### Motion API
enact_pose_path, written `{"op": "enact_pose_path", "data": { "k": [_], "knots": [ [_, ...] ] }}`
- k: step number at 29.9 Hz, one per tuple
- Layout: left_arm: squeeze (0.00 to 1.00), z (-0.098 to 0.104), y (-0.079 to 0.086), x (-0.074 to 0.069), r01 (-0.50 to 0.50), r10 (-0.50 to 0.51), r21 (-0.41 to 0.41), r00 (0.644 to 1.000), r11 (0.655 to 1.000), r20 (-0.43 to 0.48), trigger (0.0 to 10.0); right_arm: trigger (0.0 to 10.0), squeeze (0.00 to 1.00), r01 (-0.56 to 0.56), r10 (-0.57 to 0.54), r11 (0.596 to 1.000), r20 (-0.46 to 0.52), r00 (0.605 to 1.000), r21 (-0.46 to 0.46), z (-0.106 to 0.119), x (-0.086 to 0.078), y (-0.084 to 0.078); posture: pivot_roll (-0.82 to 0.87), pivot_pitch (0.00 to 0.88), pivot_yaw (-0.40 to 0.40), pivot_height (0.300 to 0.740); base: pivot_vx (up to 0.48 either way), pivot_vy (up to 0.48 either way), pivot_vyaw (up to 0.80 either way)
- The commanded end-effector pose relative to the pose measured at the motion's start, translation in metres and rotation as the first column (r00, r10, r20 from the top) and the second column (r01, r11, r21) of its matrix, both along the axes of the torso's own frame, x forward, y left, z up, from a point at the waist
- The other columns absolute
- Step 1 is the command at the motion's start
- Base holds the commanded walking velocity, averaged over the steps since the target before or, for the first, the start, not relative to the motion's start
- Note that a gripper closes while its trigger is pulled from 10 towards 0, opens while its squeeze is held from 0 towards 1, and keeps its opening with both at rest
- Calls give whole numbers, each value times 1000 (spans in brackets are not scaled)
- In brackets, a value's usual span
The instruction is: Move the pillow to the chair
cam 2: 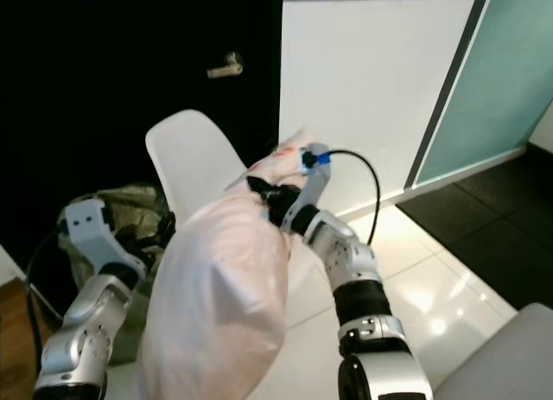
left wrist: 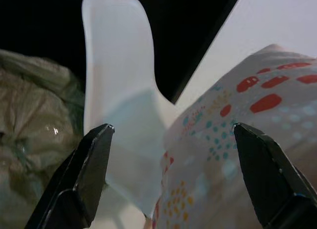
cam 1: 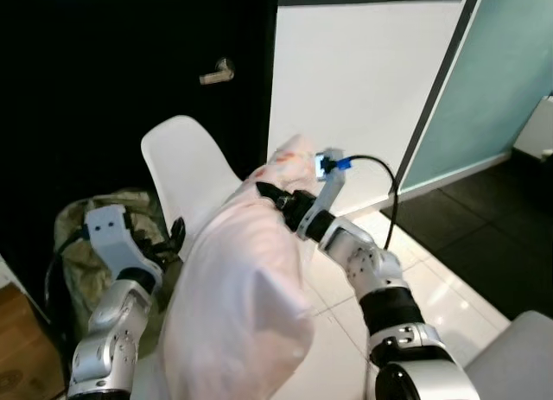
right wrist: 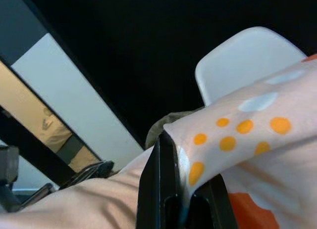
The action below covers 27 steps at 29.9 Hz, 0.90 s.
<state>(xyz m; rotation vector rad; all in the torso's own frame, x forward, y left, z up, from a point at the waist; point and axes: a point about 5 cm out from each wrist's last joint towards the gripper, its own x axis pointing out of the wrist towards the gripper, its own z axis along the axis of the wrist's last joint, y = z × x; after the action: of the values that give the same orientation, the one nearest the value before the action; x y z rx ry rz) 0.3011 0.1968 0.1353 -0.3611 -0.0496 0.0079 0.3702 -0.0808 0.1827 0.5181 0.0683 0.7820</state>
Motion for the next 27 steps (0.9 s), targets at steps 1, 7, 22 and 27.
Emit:
{"op": "enact_pose_path", "data": {
  "k": [1, 7, 22, 27],
  "knots": [
    [0, -2, -4, 0, 21, -21, 4, 1000, 1000, -12, 10000, 10000, 0, 66, -69, 997, 87, 994, 41, 20, 7, -10, -152, 0, -49, 740, 480, 0, 0],
    [0, -2, -5, 0, 35, -35, 8, 999, 999, -16, 10000, 10000, 0, 123, -125, 992, 80, 989, 31, 21, 12, -14, -149, 0, -48, 740, 480, 0, 0],
    [0, -5, -7, -1, 3, -2, 9, 999, 1000, -38, 10000, 10000, 0, 216, -225, 964, -44, 973, -155, -13, 15, -14, -149, 0, -48, 740, 386, 0, 0],
    [0, -6, -8, -3, 26, -26, -15, 999, 1000, -41, 10000, 10000, 0, 196, -203, 970, -37, 978, -143, -11, 14, -9, -152, 0, -48, 740, 0, 0, 0]
  ]
}}
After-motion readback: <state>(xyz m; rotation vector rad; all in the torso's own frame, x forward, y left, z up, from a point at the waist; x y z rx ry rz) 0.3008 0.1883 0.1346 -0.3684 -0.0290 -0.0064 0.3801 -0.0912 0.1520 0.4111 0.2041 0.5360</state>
